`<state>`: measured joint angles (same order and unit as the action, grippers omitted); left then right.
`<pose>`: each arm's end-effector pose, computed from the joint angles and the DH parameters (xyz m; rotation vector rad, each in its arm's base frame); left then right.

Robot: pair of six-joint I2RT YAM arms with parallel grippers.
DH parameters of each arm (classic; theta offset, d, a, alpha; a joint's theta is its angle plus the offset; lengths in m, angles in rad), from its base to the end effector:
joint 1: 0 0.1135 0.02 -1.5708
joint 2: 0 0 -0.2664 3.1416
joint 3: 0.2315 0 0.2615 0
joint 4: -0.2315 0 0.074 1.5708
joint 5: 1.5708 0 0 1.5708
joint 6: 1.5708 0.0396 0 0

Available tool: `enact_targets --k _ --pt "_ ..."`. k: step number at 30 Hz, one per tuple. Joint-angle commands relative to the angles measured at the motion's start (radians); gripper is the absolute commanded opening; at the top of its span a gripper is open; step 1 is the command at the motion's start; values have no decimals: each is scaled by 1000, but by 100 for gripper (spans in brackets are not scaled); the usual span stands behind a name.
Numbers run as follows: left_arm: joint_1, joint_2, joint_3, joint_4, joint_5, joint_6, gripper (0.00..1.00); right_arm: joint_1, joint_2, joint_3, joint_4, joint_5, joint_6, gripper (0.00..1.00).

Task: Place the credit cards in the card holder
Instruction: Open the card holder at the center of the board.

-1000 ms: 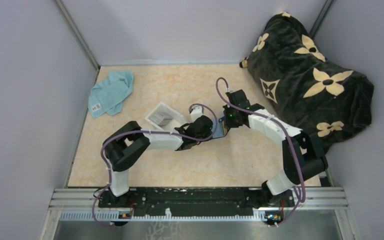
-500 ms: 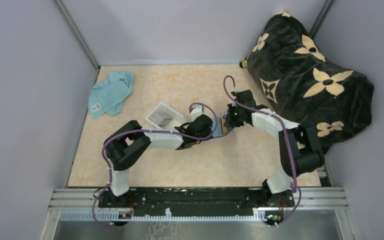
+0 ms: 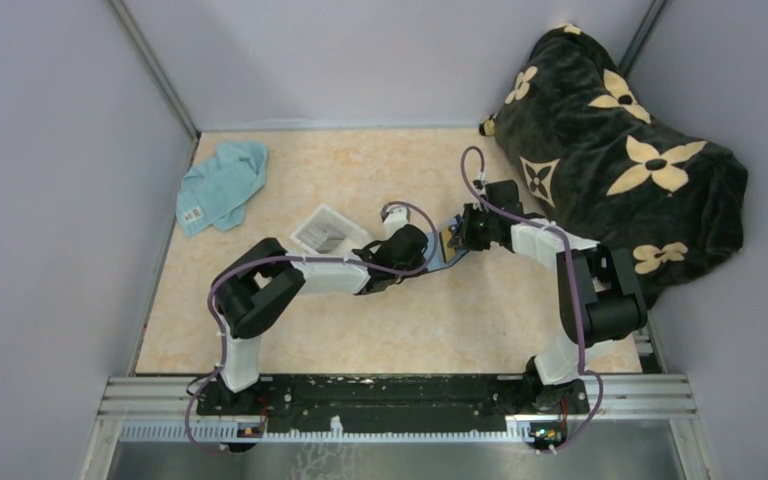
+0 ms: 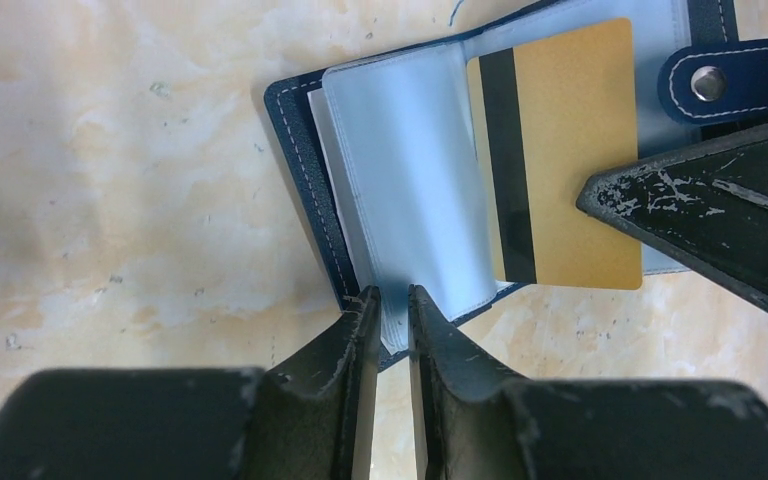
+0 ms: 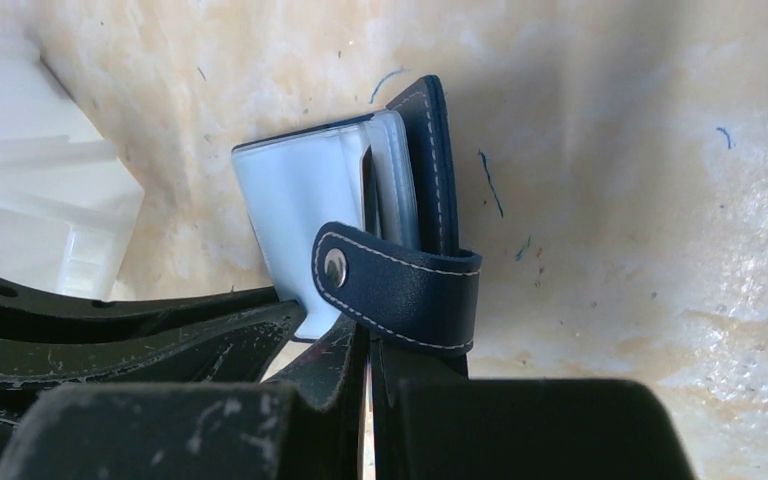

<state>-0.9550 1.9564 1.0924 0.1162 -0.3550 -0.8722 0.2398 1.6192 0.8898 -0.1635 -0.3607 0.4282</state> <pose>0.2496 -0.3289 0.1302 -0.0853 2.3216 -0.5464 0.3195 0.0925 0.1682 0.0758 2.5255 0.7258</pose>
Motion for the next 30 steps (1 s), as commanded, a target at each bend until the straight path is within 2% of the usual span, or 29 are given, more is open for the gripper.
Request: enact_targets --k 1,13,30 --pt "18 140 -42 -266 15 48 25 -7 24 -24 38 -35 11 0" --pt "23 155 -55 -313 0 23 17 -12 24 -43 -31 128 -2 0" --pt "38 196 -71 -348 19 -3 7 -30 82 -57 -42 216 -6 0"
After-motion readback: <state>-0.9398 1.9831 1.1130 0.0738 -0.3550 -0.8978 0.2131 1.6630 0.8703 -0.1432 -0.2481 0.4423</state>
